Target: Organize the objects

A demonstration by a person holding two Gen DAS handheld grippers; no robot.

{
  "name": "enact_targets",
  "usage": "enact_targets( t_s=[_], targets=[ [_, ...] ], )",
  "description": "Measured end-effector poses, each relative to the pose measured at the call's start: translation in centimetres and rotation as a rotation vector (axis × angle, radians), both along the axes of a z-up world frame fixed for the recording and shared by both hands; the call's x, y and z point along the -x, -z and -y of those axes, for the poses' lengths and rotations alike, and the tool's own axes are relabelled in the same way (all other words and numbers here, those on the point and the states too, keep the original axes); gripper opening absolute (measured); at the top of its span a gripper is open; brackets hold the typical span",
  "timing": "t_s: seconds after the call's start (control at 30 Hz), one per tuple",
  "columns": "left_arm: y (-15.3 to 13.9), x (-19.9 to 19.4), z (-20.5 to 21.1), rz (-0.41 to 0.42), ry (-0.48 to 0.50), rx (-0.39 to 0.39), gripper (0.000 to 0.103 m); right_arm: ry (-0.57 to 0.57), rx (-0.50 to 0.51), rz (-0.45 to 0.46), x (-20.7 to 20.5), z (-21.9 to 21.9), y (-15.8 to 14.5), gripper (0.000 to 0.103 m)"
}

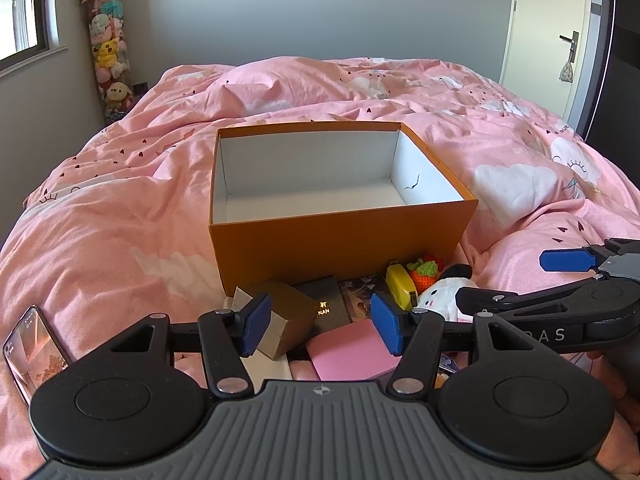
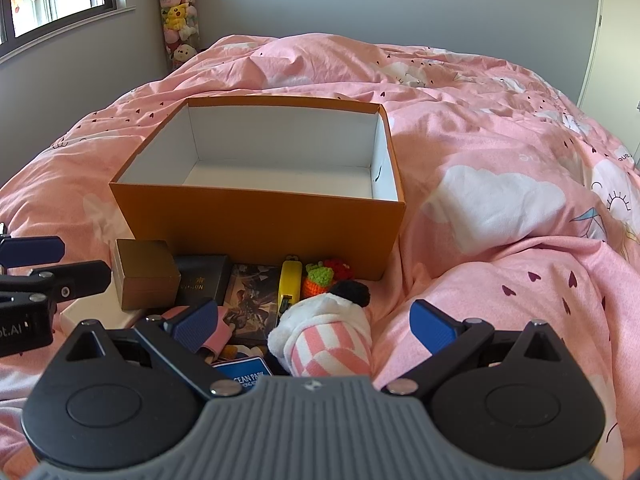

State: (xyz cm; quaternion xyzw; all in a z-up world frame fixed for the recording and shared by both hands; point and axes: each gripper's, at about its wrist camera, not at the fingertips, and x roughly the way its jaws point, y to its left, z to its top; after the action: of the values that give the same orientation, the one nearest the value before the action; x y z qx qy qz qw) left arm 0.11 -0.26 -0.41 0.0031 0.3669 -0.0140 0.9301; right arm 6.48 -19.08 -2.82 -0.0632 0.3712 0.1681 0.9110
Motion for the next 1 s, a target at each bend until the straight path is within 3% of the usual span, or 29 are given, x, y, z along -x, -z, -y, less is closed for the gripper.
enact_targets(
  t_s=[0.83, 1.0],
  targets=[
    [0.1, -0.7, -2.2, -0.085, 0.002, 0.059, 0.068, -0.061, 0.015, -0.029, -0.4, -0.8, 0.0, 0.101],
    [0.1, -1.6, -4.9, -0.137, -0.052, 0.109, 0.068, -0.150, 0.022, -0.048, -1.3, -2.1, -0.1, 0.083]
  ],
)
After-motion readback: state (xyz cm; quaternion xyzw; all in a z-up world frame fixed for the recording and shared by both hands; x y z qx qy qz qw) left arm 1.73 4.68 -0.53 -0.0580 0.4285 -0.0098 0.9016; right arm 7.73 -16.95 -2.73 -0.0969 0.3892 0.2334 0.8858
